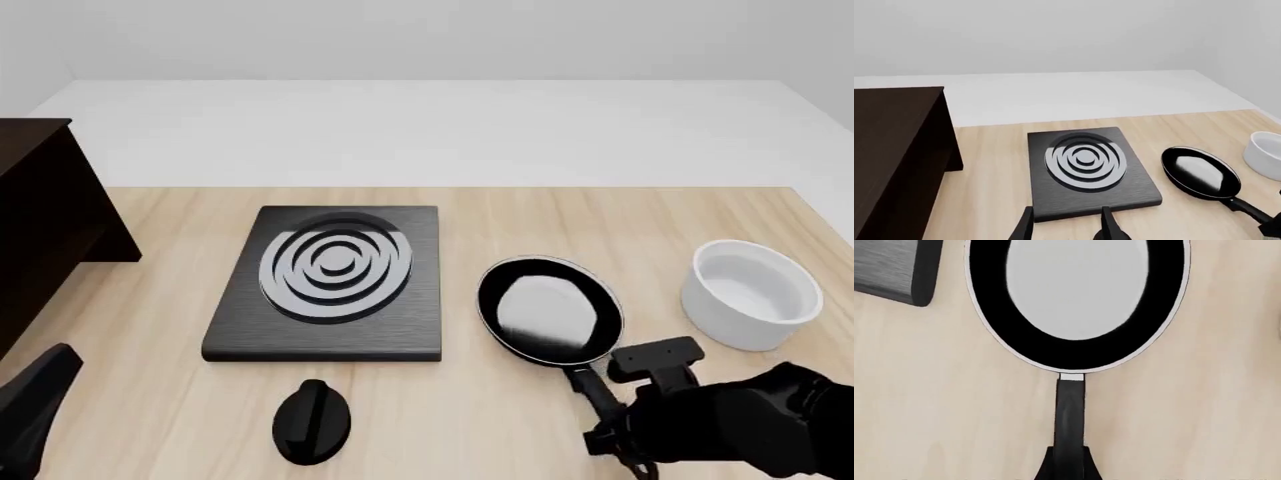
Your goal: Put the frying pan on the cabinet shelf.
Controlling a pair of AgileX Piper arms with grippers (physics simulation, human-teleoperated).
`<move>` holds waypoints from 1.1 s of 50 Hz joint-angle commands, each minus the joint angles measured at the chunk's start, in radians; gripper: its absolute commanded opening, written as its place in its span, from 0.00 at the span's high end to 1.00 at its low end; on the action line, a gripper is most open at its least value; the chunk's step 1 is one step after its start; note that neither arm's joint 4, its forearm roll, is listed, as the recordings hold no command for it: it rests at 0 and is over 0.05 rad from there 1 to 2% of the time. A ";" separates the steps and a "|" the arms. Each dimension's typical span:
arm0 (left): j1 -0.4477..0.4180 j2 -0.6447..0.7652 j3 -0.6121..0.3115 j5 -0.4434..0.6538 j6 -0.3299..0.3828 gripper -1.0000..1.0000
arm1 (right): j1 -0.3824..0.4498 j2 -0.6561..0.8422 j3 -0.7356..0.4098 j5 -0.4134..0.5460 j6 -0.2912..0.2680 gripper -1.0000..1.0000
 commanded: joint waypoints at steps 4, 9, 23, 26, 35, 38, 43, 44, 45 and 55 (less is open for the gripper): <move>-0.002 0.001 -0.004 0.002 0.002 0.00 | -0.032 -0.078 -0.063 0.070 -0.034 1.00; -0.003 0.002 -0.010 0.005 0.003 0.00 | -0.056 -0.117 -0.105 0.103 -0.084 1.00; -0.006 -0.005 -0.004 0.001 0.006 0.00 | -0.118 -0.175 -0.173 0.114 -0.136 1.00; -0.008 -0.013 0.001 0.003 0.008 0.00 | -0.128 -0.200 -0.229 0.145 -0.166 1.00; -0.010 -0.011 -0.002 0.006 0.005 0.00 | -0.121 -0.205 -0.298 0.174 -0.220 1.00; -0.012 -0.013 -0.001 0.007 0.005 0.00 | -0.110 -0.206 -0.314 0.169 -0.206 1.00; -0.016 -0.012 -0.008 0.012 0.005 0.00 | -0.101 -0.206 -0.363 0.173 -0.224 1.00; -0.016 -0.012 -0.008 0.012 0.005 0.00 | -0.100 -0.208 -0.366 0.172 -0.226 1.00; -0.018 -0.012 -0.008 0.011 0.004 0.00 | -0.100 -0.208 -0.377 0.174 -0.230 1.00; -0.028 -0.007 -0.019 0.019 -0.013 0.00 | -0.085 -0.219 -0.428 0.158 -0.281 1.00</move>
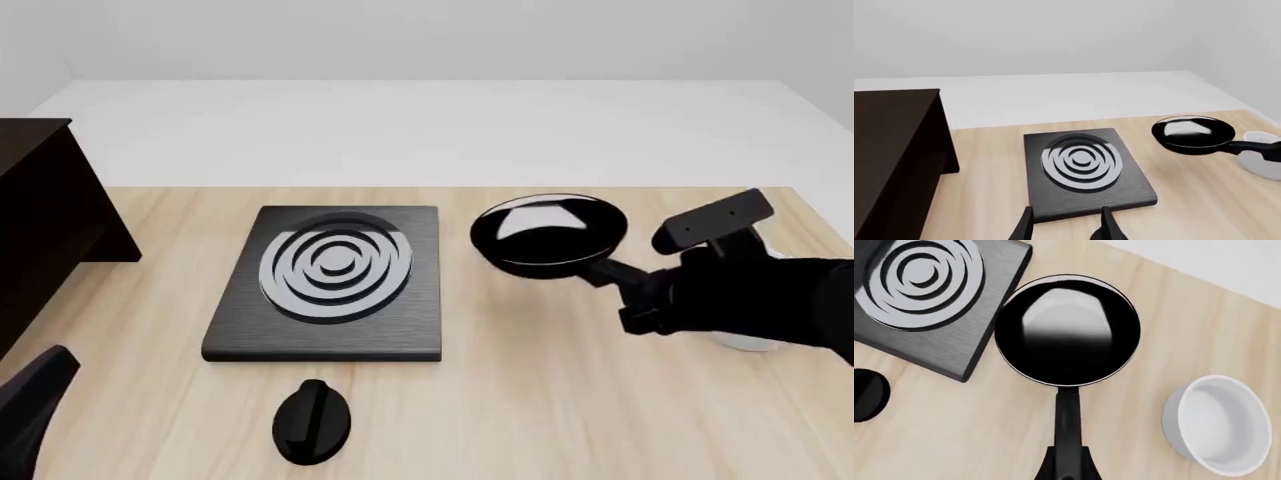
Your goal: Put the frying pan on the cabinet shelf.
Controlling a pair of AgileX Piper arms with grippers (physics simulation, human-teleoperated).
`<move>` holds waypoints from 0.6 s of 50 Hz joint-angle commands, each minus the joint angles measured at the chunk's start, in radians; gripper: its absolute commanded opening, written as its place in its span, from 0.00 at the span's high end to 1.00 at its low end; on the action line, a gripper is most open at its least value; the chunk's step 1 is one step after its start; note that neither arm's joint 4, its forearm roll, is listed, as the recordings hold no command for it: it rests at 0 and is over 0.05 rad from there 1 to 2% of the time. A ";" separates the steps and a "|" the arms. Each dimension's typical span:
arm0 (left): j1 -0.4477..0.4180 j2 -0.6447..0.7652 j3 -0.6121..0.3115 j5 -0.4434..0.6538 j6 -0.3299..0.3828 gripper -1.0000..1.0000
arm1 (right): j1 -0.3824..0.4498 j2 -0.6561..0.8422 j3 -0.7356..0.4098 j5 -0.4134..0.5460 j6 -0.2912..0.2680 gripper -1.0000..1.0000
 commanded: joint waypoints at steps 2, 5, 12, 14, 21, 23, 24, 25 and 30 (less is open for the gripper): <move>-0.010 0.003 -0.010 0.006 -0.011 0.00 | 0.029 -0.020 -0.090 -0.018 -0.033 1.00; -0.012 0.005 -0.010 0.005 -0.012 0.00 | 0.051 -0.015 -0.096 -0.029 -0.020 1.00; -0.014 0.009 -0.021 0.011 -0.042 0.00 | 0.083 -0.001 -0.125 -0.057 -0.028 1.00; -0.016 0.010 -0.027 0.016 -0.044 0.00 | 0.099 0.015 -0.127 -0.057 -0.039 1.00; -0.026 0.010 -0.035 0.014 -0.075 0.00 | 0.135 0.040 -0.174 -0.083 -0.007 1.00; -0.028 0.011 -0.035 0.014 -0.082 0.00 | 0.151 0.048 -0.188 -0.095 -0.010 1.00; -0.027 0.012 -0.036 0.015 -0.085 0.00 | 0.161 0.056 -0.188 -0.094 -0.029 1.00; -0.026 0.013 -0.037 0.014 -0.089 0.00 | 0.164 0.061 -0.188 -0.097 -0.040 1.00; -0.020 0.028 -0.059 0.020 -0.124 0.00 | 0.199 0.091 -0.223 -0.123 0.007 1.00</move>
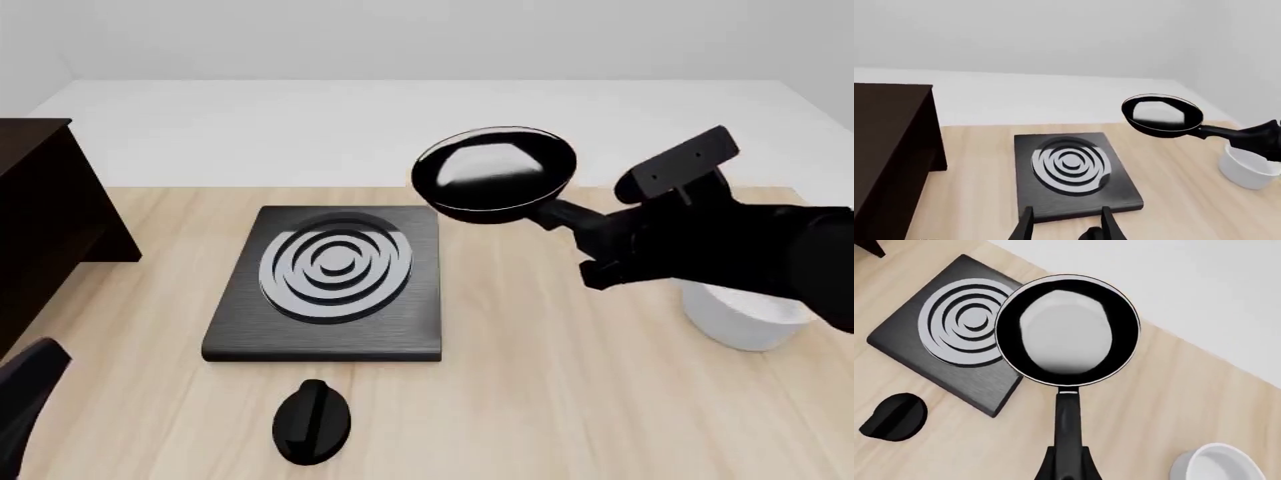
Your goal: Put the frying pan on the cabinet shelf.
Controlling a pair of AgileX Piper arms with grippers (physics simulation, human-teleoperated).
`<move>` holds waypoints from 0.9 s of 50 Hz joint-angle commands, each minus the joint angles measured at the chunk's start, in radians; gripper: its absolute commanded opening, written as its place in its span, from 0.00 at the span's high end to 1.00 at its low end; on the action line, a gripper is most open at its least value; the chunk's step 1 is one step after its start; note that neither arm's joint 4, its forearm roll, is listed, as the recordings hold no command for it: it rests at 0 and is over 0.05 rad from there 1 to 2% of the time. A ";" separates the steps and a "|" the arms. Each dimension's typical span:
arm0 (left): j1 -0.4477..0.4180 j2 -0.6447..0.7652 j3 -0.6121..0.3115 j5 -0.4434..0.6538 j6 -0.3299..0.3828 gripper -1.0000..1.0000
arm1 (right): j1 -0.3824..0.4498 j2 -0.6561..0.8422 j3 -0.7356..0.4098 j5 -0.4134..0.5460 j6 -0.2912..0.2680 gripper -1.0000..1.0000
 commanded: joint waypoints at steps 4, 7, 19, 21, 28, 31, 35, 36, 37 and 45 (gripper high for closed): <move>0.005 0.032 -0.047 0.007 -0.059 0.00 | 0.090 0.069 -0.124 -0.051 0.042 1.00; -0.003 0.052 -0.066 0.006 -0.054 0.00 | 0.105 0.085 -0.165 -0.051 0.059 1.00; -0.014 0.134 -0.137 0.003 -0.196 0.00 | 0.171 0.158 -0.284 -0.034 0.063 1.00; -0.020 0.148 -0.130 -0.007 -0.265 0.00 | 0.179 0.172 -0.308 -0.023 0.061 1.00; -0.039 0.192 -0.131 -0.042 -0.454 0.00 | 0.196 0.222 -0.398 0.016 0.050 1.00; -0.036 0.203 -0.136 -0.053 -0.518 0.00 | 0.205 0.236 -0.426 0.025 0.047 1.00; -0.044 0.235 -0.175 -0.047 -0.500 0.00 | 0.221 0.254 -0.456 0.031 0.045 1.00; -0.057 0.235 -0.181 -0.045 -0.503 0.00 | 0.223 0.257 -0.460 0.030 0.045 1.00; -0.074 0.233 -0.195 -0.041 -0.499 0.00 | 0.228 0.262 -0.466 0.030 0.044 1.00; -0.117 0.242 -0.162 -0.061 -0.575 0.00 | 0.269 0.301 -0.520 0.050 0.045 1.00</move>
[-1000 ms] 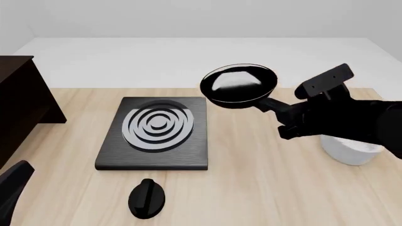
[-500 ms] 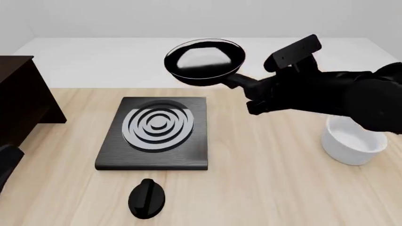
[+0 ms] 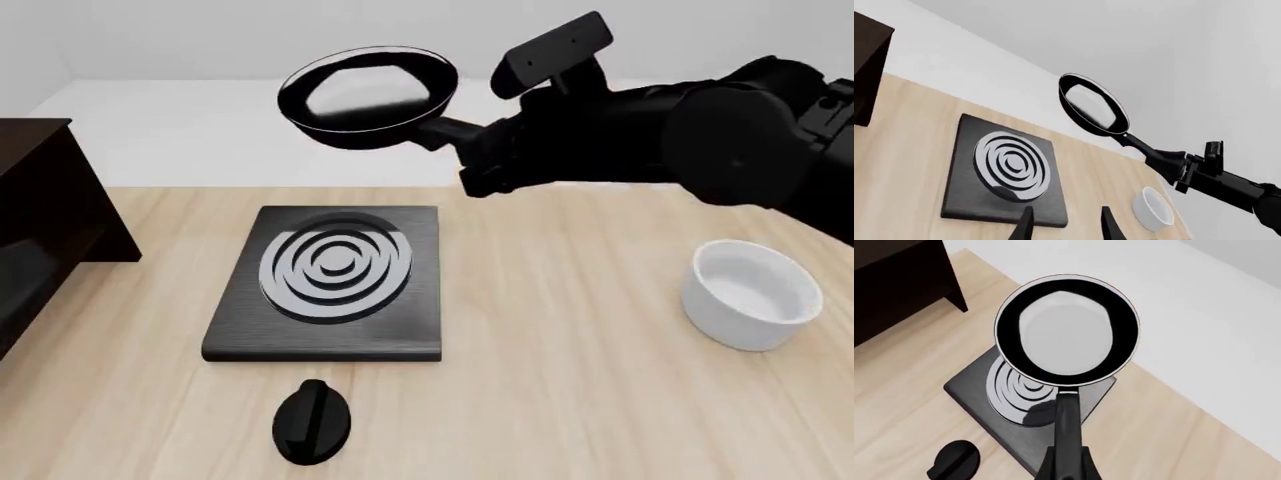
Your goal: Put the frying pan on the cabinet shelf.
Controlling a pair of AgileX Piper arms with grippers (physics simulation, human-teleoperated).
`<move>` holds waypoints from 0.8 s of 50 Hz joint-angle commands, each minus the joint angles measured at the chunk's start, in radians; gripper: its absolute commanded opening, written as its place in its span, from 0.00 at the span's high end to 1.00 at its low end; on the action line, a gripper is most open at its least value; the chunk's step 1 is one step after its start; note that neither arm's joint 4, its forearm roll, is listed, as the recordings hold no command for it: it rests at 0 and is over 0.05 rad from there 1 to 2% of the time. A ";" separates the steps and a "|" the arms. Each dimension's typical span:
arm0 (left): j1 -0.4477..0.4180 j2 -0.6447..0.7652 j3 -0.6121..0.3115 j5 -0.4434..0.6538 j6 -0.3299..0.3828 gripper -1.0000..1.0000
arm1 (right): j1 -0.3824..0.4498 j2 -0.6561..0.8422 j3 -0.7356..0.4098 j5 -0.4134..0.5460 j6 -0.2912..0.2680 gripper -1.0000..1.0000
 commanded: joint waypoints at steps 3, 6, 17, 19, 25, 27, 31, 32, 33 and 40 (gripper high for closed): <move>-0.045 0.041 0.015 -0.051 -0.092 0.00 | 0.057 0.047 -0.118 0.016 0.014 1.00; -0.064 0.039 0.030 -0.067 -0.132 0.00 | 0.065 0.052 -0.131 0.018 0.016 1.00; -0.074 0.053 0.025 -0.106 -0.202 0.00 | 0.112 0.071 -0.181 0.009 0.035 1.00; -0.081 0.052 0.024 -0.108 -0.211 0.00 | 0.119 0.076 -0.185 0.000 0.040 1.00; -0.100 0.062 0.038 -0.125 -0.248 0.00 | 0.138 0.102 -0.207 -0.020 0.046 1.00; -0.100 0.063 0.054 -0.141 -0.266 0.00 | 0.146 0.115 -0.209 -0.025 0.047 1.00; -0.108 0.065 0.076 -0.165 -0.283 0.00 | 0.166 0.138 -0.225 -0.022 0.046 1.00; -0.108 0.065 0.077 -0.167 -0.285 0.00 | 0.174 0.144 -0.228 -0.022 0.046 1.00; -0.107 0.062 0.079 -0.168 -0.289 0.00 | 0.176 0.147 -0.229 -0.023 0.047 1.00; -0.157 0.047 0.032 -0.119 -0.272 0.00 | 0.198 0.171 -0.246 -0.035 0.044 1.00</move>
